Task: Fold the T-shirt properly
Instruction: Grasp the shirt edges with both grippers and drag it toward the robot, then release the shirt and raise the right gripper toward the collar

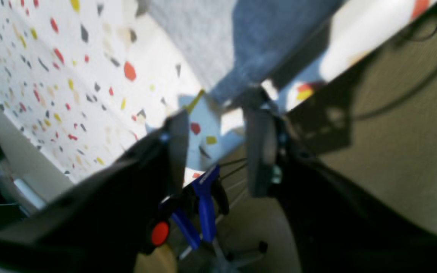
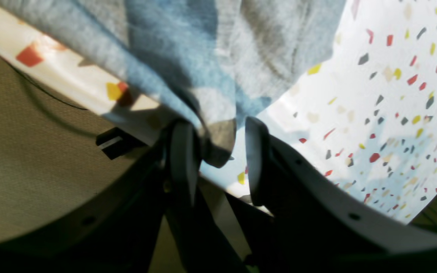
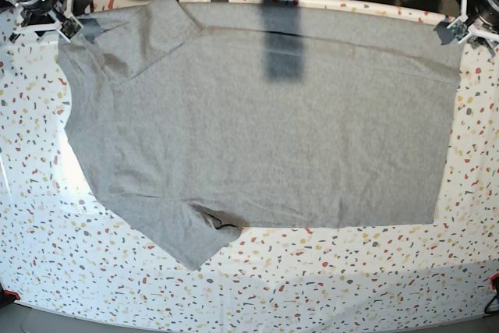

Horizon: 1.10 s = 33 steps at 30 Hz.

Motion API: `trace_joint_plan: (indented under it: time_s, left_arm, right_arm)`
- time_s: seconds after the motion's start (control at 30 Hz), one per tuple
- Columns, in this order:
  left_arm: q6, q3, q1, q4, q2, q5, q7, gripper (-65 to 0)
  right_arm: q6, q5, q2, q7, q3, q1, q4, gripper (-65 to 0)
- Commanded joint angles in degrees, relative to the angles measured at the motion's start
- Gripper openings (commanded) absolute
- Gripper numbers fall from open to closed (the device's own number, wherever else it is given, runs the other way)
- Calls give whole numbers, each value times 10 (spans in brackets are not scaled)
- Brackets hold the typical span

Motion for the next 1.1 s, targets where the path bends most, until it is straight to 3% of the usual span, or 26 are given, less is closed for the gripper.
trace_joint_plan:
  time_s: [0.0, 0.33, 0.5, 0.73, 0.83, 1.07]
  left_arm:
    - [8, -6, 2, 7, -10, 0, 10, -388]
    - [11, -10, -1, 8, -24, -1, 29, -390]
    - [45, -30, -2, 8, -46, -5, 23, -390]
    - [60, -67, -13, 7, -50, -137, -81, -390]
    - [60, -66, -54, 7, -30, -179, -76, -390]
    - [58, -66, -145, 7, 42, -224, -66, -390]
  right_arm:
    - [-5, -3, 9, 3, 8, -3, 7, -433]
    - [-6, -3, 12, -16, 8, -3, 52, -433]
    - [-32, -3, 31, -19, 8, -3, 63, -433]
    - [-84, 18, 57, -9, 8, 19, 63, -433]
    - [-92, 48, 57, -9, 8, 54, 63, -433]
    - [-118, 44, 41, -9, 8, 131, 63, -433]
